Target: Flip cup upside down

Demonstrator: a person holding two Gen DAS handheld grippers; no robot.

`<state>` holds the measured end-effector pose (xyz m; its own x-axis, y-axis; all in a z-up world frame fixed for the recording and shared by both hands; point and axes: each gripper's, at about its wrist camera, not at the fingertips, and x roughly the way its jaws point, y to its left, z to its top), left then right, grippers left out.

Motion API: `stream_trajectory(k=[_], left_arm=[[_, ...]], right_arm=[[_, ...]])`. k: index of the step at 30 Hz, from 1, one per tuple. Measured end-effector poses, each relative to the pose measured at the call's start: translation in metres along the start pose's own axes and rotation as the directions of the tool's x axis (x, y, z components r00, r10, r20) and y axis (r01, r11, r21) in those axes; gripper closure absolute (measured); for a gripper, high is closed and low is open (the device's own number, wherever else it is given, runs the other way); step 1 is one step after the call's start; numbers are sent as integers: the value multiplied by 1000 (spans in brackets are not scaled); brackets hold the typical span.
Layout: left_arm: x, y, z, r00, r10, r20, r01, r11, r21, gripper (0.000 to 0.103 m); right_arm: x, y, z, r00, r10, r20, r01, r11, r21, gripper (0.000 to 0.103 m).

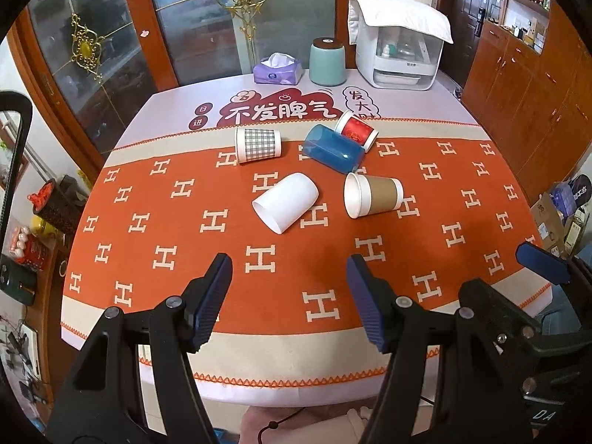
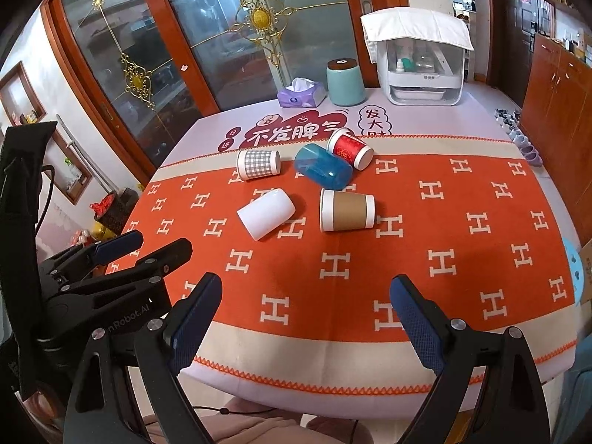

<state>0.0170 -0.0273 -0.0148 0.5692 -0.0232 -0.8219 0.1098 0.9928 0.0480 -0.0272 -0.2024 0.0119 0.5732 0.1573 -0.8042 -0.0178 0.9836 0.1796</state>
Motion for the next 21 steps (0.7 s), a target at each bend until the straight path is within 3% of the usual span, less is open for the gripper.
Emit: stream_trajectory(k=[21], left_arm=[[-2,7,-6,1000,7,-10,-7,1000,0,41]], right_arm=[[12,8,-7,1000,18,-19,-18,1000,-1,10]])
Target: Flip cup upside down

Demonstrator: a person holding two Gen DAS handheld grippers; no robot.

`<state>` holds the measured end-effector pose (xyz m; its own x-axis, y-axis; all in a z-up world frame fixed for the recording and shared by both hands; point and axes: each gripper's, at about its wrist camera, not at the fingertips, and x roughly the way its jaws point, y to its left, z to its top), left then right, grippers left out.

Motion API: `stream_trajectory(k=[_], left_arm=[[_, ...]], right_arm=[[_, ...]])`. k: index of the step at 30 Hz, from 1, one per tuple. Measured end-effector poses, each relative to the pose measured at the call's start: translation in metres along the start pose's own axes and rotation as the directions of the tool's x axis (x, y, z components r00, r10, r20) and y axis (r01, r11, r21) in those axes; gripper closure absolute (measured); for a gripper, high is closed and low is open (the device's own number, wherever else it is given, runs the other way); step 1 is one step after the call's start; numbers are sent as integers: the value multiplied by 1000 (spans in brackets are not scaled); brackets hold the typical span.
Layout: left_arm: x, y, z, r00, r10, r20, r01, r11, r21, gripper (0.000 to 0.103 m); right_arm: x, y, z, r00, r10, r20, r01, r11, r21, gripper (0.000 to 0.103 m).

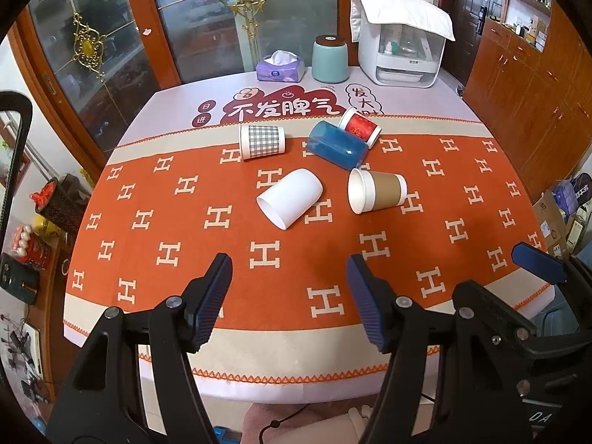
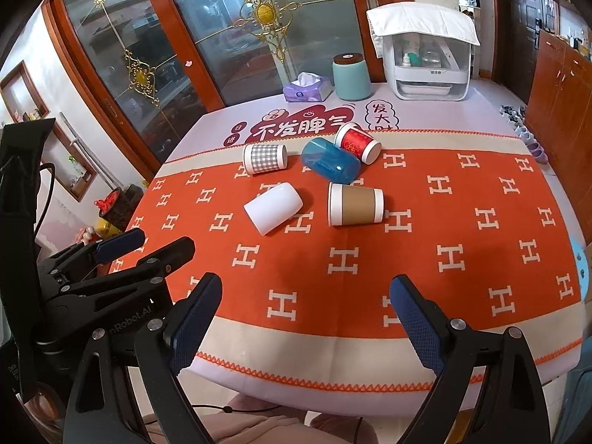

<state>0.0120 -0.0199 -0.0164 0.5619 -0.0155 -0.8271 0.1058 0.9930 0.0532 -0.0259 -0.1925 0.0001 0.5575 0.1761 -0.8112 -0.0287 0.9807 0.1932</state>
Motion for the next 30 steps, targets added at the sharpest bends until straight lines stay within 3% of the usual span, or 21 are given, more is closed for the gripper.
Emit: stream_trajectory(k=[18,30], left_arm=[[9,12,14,999,12,-33,-12,1000,23,41],[50,30,47,995,3,-98,9,993,118,41]], right_arm=[[22,5,8,999,24,-26,-23,999,42,10],[69,7,31,998,29,-57,-20,989,149,10]])
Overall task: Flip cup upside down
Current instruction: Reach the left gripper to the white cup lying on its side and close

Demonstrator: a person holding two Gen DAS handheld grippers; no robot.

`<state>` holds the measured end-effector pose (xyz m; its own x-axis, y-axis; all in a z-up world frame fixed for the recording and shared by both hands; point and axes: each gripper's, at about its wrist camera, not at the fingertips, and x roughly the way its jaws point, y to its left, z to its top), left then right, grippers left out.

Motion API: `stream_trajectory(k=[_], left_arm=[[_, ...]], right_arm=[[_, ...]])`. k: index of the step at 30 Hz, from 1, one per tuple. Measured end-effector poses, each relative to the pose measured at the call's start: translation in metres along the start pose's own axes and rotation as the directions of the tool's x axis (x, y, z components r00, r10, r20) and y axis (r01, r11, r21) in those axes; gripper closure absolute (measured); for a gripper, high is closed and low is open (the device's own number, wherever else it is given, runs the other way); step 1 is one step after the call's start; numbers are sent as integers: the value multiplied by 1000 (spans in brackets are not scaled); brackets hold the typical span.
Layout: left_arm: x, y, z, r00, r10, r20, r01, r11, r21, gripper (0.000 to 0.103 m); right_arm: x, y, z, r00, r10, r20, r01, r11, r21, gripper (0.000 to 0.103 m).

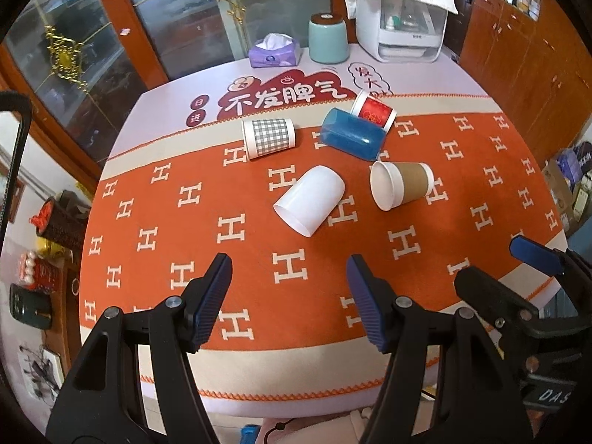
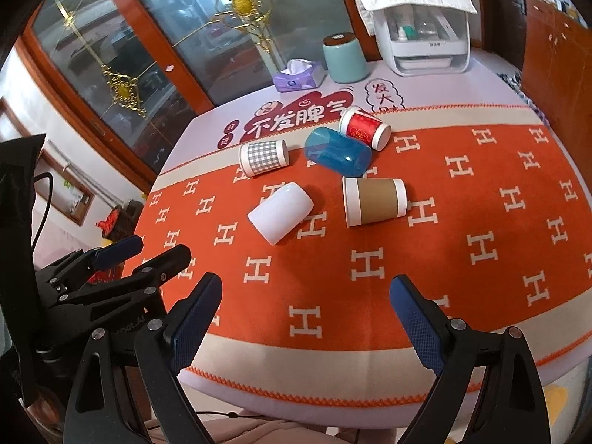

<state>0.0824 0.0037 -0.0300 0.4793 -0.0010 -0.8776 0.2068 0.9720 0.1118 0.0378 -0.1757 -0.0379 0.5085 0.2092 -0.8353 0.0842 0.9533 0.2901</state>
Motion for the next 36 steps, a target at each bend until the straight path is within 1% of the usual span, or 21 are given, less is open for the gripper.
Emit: stream_trajectory(k=[3,5,6,7,9,12,14,18,19,22,24,26,28,29,31,33,36], left_arm=[[18,4,12,1000,-20,-24,21,999,34,41],[32,5,21,997,-57,-51,60,996,64,41],[40,5,25,994,-85,-73,91,993,75,41],[50,7,32,987,-126,-104,135,987,83,41],[67,8,43,973,-176,-146,191,977,91,41],[95,4,62,963,-208,-172,230,966,121,41],[114,-1,73,959,-211,-191,241,958,153,41],[155,-8,89,950,-194,-243,247,946,211,41],[167,-10,92,948,-185,-259,246,943,224,41],[192,-18,93,939,-181,-293,263,926,271,41],[212,-25,93,936,-158,-315,259,916,308,41],[229,-28,92,931,-146,-336,258,912,319,41],[244,-32,91,920,-150,-363,276,905,325,39],[250,-35,91,918,-152,-367,282,900,331,38],[255,-38,90,919,-149,-366,283,893,349,37],[261,-46,88,925,-129,-357,271,883,383,37],[266,-52,86,930,-107,-350,255,876,409,37]], right_arm=[[20,-6,6,1000,-19,-10,19,998,52,10],[32,-12,8,999,-40,-13,40,996,77,10],[41,-16,10,998,-55,-19,56,994,96,10],[49,-20,12,998,-65,-23,67,991,114,10],[64,-31,15,996,-80,-31,84,986,145,10],[89,-50,15,993,-101,-54,110,970,218,10],[103,-63,13,991,-111,-68,125,958,258,10],[132,-88,6,988,-113,-109,143,931,335,10],[134,-88,2,986,-116,-121,151,927,343,10],[150,-96,-3,983,-117,-143,163,912,376,10],[156,-97,-4,981,-117,-152,168,904,392,10],[164,-99,-5,980,-117,-160,174,897,406,10],[170,-100,-5,979,-111,-169,173,893,415,10],[172,-100,-6,979,-109,-173,174,892,418,10],[176,-100,-8,977,-106,-182,175,889,423,10],[181,-101,-11,976,-100,-193,176,884,432,10],[186,-104,-15,974,-89,-206,175,877,448,10]])
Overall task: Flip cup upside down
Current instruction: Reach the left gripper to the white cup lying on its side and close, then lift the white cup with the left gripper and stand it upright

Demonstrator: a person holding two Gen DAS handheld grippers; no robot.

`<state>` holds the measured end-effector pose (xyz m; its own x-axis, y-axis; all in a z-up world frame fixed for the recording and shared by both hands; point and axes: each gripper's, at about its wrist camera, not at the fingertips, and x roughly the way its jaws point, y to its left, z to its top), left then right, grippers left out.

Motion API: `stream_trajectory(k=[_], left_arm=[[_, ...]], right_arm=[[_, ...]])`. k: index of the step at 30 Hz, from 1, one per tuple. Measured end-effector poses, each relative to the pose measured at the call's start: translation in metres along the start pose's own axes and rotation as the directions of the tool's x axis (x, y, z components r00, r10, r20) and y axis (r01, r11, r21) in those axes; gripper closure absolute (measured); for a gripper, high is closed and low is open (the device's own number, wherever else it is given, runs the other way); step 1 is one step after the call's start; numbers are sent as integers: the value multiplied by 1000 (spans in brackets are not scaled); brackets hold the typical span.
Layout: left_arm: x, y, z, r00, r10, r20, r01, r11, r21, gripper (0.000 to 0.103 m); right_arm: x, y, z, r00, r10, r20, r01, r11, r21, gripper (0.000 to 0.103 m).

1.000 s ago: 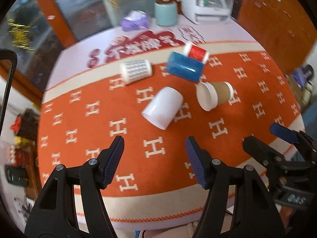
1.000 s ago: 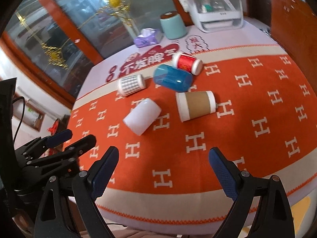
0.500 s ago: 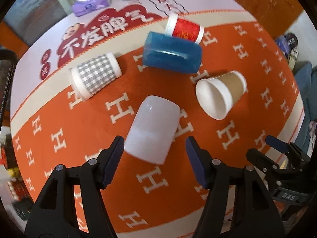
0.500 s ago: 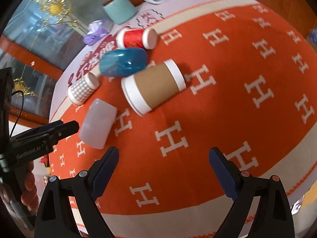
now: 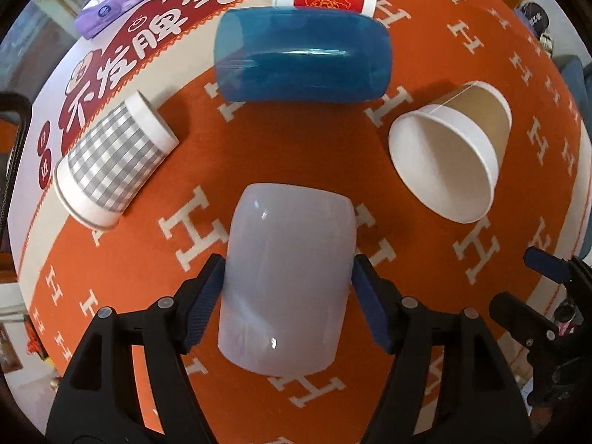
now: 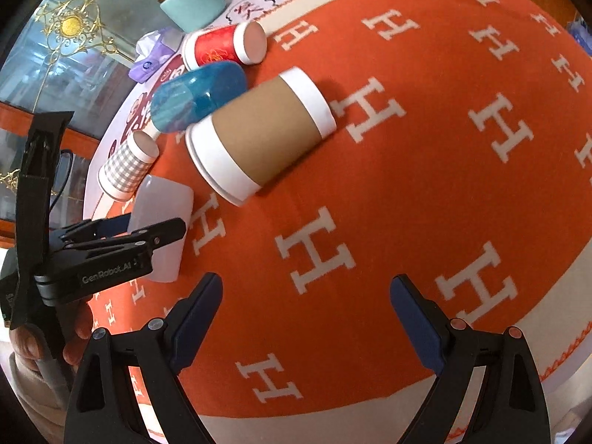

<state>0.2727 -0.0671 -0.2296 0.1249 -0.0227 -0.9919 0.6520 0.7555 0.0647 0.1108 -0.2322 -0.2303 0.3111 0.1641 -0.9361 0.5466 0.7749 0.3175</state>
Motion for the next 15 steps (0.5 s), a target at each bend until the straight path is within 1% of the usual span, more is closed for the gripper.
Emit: stream_trajectory(k=[8,11,13,15], left_arm=[[7,-4,5,1000,16,6,-16,1000,-9,37],[17,-2,7,1000,3,-19,-4,999,-36,39],[20,1,8,1000,7,-17,-8,998,-65,40],[20,5,7,1000,-23,-12,22,995,-101,40]], right_arm=[[2,-4,3,1000,4,-2,-4,1000,14,10],[0,-4,4,1000,8,-3,-8,1000,10,10],[-3,-3,4,1000,10,2,-10,1000,4,10],[-5,-4,4,1000,12,6,-12,1000,1,10]])
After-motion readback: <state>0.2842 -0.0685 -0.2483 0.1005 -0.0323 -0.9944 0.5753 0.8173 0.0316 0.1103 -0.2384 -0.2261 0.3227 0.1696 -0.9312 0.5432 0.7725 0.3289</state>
